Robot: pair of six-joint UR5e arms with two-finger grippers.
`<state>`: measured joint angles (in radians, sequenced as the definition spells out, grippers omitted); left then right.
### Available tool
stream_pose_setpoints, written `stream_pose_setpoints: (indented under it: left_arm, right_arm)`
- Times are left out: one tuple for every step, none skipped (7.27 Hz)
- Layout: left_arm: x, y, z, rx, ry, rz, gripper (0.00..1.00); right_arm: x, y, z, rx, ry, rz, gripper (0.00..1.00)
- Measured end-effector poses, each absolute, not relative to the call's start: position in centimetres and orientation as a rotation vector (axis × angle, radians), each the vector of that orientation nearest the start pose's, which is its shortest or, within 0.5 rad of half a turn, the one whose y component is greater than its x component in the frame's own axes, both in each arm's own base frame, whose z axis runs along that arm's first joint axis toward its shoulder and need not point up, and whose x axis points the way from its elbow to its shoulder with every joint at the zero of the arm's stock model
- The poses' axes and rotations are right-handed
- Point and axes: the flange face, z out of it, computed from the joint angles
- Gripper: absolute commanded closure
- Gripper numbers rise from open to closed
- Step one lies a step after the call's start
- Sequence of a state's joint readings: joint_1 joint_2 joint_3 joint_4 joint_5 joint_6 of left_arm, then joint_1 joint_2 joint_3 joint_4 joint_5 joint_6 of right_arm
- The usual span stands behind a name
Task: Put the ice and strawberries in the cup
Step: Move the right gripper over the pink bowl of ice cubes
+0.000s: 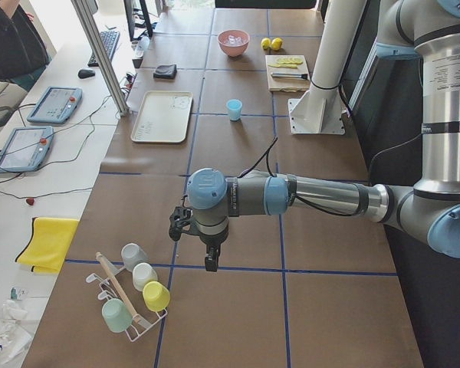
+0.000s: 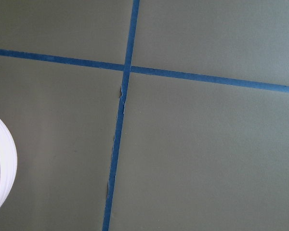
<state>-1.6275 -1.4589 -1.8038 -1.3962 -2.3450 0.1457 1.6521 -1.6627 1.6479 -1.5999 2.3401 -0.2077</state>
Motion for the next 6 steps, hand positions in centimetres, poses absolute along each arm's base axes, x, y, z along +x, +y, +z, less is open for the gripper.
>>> stream_pose_setpoints:
  left_arm:
    - [-8.8, -43.3, 61.3, 0.029, 0.774, 0.065, 0.0]
    - [-8.8, -43.4, 61.0, 0.034, 0.773, 0.069, 0.0]
    - [-8.7, -43.4, 60.6, 0.04, 0.774, 0.072, 0.0]
    - [-8.7, -43.4, 60.5, 0.043, 0.775, 0.074, 0.0]
    - [-8.6, -43.4, 60.4, 0.043, 0.775, 0.075, 0.0]
    - [-8.6, -43.4, 60.4, 0.045, 0.775, 0.076, 0.0]
  right_arm:
    - [10.0, -44.3, 66.8, 0.068, -0.767, -0.101, 0.0]
    - [10.0, -44.2, 66.9, 0.063, -0.768, -0.096, 0.0]
    - [10.0, -44.2, 66.9, 0.062, -0.771, -0.093, 0.0]
    - [10.0, -44.4, 66.5, 0.071, -0.772, -0.094, 0.0]
    - [9.9, -45.1, 65.7, 0.083, -0.774, -0.096, 0.0]
    - [9.8, -45.7, 65.2, 0.089, -0.78, -0.089, 0.0]
